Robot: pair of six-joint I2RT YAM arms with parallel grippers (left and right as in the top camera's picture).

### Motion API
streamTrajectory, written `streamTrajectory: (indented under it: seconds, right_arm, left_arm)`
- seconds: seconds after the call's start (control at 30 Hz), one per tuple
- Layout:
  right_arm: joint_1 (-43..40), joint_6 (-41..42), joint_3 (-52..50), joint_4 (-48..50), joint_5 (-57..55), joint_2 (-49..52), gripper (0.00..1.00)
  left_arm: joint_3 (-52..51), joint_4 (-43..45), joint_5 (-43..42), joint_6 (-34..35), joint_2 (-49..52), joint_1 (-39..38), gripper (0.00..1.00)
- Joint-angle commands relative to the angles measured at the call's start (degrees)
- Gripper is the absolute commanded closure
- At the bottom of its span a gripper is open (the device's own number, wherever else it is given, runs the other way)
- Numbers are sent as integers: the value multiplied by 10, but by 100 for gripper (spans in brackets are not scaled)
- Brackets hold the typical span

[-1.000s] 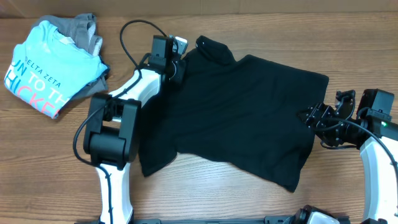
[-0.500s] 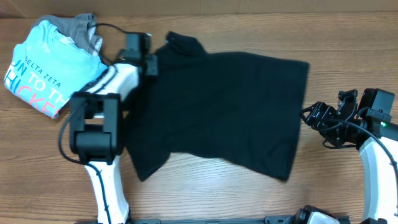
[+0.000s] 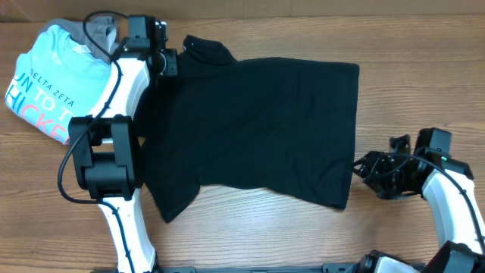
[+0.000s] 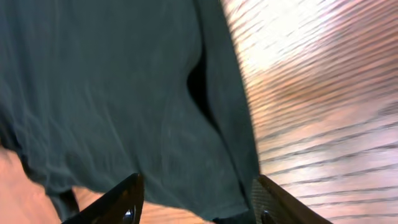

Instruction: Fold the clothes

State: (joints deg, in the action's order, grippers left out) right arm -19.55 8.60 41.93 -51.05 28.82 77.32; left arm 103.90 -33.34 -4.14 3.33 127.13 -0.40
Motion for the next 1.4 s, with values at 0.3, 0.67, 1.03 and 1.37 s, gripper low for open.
streamTrajectory:
  seconds: [0.3,0.67,1.03,1.37]
  right_arm:
    - [61,55,-93,35,-10,-2,50]
    - [65,181,-115,5,-30,-2,61]
    - [70,232,-127,37,-20,-2,64]
    - [33,196,-77,-40,-23,-5,96]
  left_arm:
    - [38,-255,-52,-20,-235,0,36]
    - [36,-464,-90,-16,-271,0,32]
    - [27,-518,-85,-17,-271,0,27]
    - [-21,-533,-84,-16,-271,0,33]
